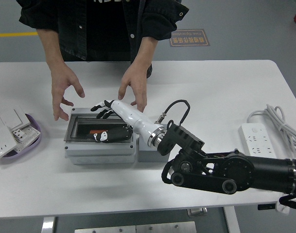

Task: Pick up the cylinder from the cube,place it in the box,flap close box

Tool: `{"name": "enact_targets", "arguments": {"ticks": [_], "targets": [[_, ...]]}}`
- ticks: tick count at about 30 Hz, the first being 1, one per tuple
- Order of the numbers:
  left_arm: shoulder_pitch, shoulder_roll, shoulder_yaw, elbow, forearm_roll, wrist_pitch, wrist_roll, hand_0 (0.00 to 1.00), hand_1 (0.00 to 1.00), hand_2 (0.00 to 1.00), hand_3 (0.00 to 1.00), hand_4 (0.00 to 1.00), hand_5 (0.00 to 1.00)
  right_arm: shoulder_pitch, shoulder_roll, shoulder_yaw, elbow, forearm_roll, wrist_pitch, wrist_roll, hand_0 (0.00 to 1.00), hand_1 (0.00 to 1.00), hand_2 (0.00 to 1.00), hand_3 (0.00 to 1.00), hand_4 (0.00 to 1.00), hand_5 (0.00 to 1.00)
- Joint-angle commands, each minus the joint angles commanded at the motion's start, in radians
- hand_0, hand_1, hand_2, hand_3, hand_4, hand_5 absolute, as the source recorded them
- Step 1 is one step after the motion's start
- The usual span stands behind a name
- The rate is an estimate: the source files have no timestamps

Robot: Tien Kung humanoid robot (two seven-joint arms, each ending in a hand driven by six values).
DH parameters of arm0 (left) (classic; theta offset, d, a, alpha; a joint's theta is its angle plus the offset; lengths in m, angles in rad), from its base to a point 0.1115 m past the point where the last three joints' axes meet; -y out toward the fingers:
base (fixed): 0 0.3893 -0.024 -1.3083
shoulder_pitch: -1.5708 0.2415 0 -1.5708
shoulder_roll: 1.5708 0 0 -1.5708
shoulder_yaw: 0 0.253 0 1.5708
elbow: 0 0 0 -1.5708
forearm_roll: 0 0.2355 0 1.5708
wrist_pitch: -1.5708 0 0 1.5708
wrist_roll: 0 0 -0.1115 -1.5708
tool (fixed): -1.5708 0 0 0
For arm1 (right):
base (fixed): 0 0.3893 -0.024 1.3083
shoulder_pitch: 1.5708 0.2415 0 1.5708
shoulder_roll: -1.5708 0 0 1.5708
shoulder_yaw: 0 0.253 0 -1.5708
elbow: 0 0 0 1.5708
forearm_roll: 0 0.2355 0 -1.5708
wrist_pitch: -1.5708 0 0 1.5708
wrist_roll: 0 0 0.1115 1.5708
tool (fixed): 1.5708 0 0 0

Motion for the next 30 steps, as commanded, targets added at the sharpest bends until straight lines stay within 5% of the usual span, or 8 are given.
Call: {"name": "enact_targets", "arguments": {"ticks": [8,16,19,29,30], "targets": [[0.004,-0.002,-0.011,0.001,0.003,0.000,-0.002,0.598,0.624,0.614,0.630,0.690,0.241,-0.072,-0.068,0.106,0.047,-0.013,-0.002,0.021,0.777,0.644,0.639,0.746,0.819,0.392],[0.019,-0.008,-0.031,0.002,0.004,0.000,-0.002,0.598,0.623,0.614,0.630,0.690,0.240,-0.247,-0.230,0.349,0.206,-0.010,0.001,0.125,0.775,0.644,0.640,0.745,0.809,0.402],[0.026,-0.010,-0.039,0.001,0.006,0.001,-0.002,0.598,0.624,0.613,0.629,0.690,0.242,-0.319,-0.270,0.442,0.213,0.054,-0.002,0.193,0.749,0.633,0.635,0.722,0.762,0.387],[0.032,-0.011,-0.045,0.002,0.012,0.002,-0.003,0.598,0.624,0.613,0.630,0.691,0.240,-0.464,-0.203,0.638,0.105,0.274,0.030,0.455,0.715,0.615,0.625,0.687,0.795,0.388],[0.032,-0.011,-0.045,0.002,0.012,0.002,-0.004,0.598,0.624,0.613,0.631,0.690,0.239,-0.466,-0.200,0.636,0.096,0.285,0.030,0.475,0.684,0.621,0.620,0.629,0.805,0.249]]}}
